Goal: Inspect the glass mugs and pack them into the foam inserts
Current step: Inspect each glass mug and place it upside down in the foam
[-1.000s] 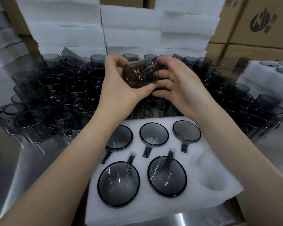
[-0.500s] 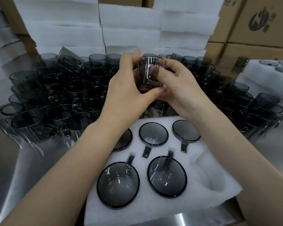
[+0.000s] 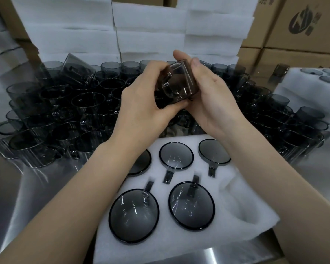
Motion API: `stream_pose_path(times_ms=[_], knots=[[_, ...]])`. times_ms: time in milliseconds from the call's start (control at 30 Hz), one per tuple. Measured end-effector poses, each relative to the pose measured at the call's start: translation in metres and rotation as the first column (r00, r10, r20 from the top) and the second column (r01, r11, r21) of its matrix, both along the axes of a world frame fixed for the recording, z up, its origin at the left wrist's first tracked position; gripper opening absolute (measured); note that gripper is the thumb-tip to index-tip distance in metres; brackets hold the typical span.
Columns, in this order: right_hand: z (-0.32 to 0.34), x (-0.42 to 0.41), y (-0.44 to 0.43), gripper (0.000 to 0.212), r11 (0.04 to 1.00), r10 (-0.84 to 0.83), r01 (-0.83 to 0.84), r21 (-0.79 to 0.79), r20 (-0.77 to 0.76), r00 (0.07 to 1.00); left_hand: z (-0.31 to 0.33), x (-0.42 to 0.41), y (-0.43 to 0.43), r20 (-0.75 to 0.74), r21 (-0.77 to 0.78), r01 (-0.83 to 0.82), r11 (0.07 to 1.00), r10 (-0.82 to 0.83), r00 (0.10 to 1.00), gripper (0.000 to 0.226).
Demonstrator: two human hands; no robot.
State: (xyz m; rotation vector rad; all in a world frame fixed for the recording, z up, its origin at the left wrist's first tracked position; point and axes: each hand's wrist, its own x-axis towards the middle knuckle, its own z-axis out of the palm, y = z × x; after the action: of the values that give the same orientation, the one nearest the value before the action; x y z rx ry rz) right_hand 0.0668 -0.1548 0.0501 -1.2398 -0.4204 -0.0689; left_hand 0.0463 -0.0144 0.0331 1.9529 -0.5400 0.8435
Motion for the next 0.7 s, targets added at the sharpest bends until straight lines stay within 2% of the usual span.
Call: stream_pose_path(times_ms=[100, 200, 267, 367, 467, 600, 700], knots=[[-0.0001, 0.0028, -0.0017, 0.034, 0.984, 0.173, -0.169, 0.049, -0.111, 0.979, -0.0004, 0.0009, 0.0021, -0.015, -0.020, 0.029, 0.999, -0.029, 0.999, 0.054], [-0.0017, 0.0025, -0.0023, 0.057, 0.934, 0.356, -0.347, 0.081, -0.219, 0.908, -0.0010, 0.0023, 0.0021, -0.047, -0.060, 0.062, 0.996, -0.065, 0.997, 0.059], [-0.0021, 0.0022, -0.0037, 0.059, 0.944, 0.329, -0.327, 0.046, -0.219, 0.918, -0.0004, 0.0028, 0.0010, -0.066, -0.069, 0.061, 0.996, -0.066, 0.996, 0.069], [-0.0042, 0.0009, -0.0019, 0.046, 0.987, 0.127, -0.137, -0.082, -0.121, 0.984, 0.0010, 0.0007, 0.0000, -0.046, 0.009, -0.008, 1.000, 0.008, 0.999, 0.082], [-0.0077, 0.0013, 0.0003, 0.039, 0.986, -0.002, -0.007, -0.164, -0.055, 0.999, 0.0022, -0.0025, -0.0023, 0.016, 0.089, -0.024, 0.996, 0.023, 1.000, 0.069], [-0.0041, 0.0050, -0.0031, 0.039, 0.995, -0.069, 0.057, -0.085, -0.143, 0.987, 0.0020, -0.0033, -0.0014, 0.036, 0.108, 0.022, 0.994, -0.026, 0.999, 0.062], [-0.0016, 0.0065, -0.0070, 0.036, 1.000, 0.015, -0.019, -0.015, -0.198, 0.980, -0.0006, -0.0032, 0.0011, 0.056, 0.106, 0.090, 0.990, -0.096, 0.994, 0.061]])
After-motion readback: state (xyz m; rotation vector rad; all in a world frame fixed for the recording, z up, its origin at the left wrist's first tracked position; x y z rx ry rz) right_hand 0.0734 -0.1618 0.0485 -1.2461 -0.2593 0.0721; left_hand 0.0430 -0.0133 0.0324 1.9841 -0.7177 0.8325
